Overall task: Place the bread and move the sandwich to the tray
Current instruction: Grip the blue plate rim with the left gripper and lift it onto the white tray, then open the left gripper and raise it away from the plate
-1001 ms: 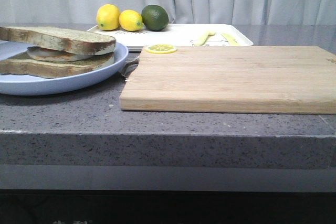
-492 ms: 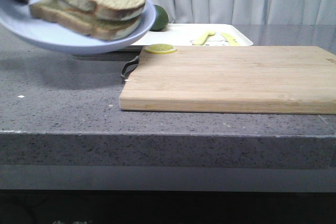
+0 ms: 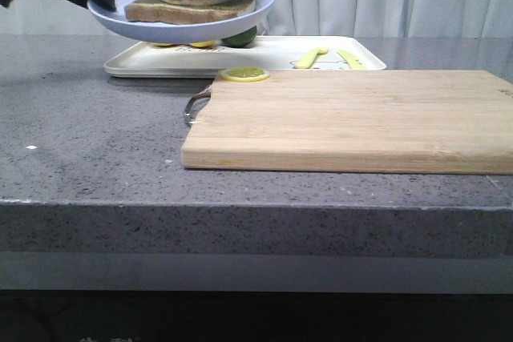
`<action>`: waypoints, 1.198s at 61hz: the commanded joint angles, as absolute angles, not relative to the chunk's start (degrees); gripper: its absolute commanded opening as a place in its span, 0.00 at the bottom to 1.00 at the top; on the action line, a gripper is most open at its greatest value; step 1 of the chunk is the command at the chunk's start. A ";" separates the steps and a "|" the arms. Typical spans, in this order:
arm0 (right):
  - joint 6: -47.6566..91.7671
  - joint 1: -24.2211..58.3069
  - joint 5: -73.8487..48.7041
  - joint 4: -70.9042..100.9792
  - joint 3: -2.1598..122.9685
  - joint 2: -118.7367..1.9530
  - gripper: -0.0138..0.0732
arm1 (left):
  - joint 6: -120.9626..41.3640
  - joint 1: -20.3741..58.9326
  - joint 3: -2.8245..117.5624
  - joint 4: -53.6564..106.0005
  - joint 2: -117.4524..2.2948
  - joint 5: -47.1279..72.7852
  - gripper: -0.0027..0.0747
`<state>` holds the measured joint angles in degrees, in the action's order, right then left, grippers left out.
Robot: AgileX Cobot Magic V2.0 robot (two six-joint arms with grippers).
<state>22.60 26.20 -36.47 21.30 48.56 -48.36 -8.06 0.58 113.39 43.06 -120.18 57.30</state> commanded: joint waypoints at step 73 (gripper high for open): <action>22.48 26.01 -33.09 21.71 50.04 -48.23 0.73 | -4.58 1.37 127.51 29.01 -111.14 64.02 0.46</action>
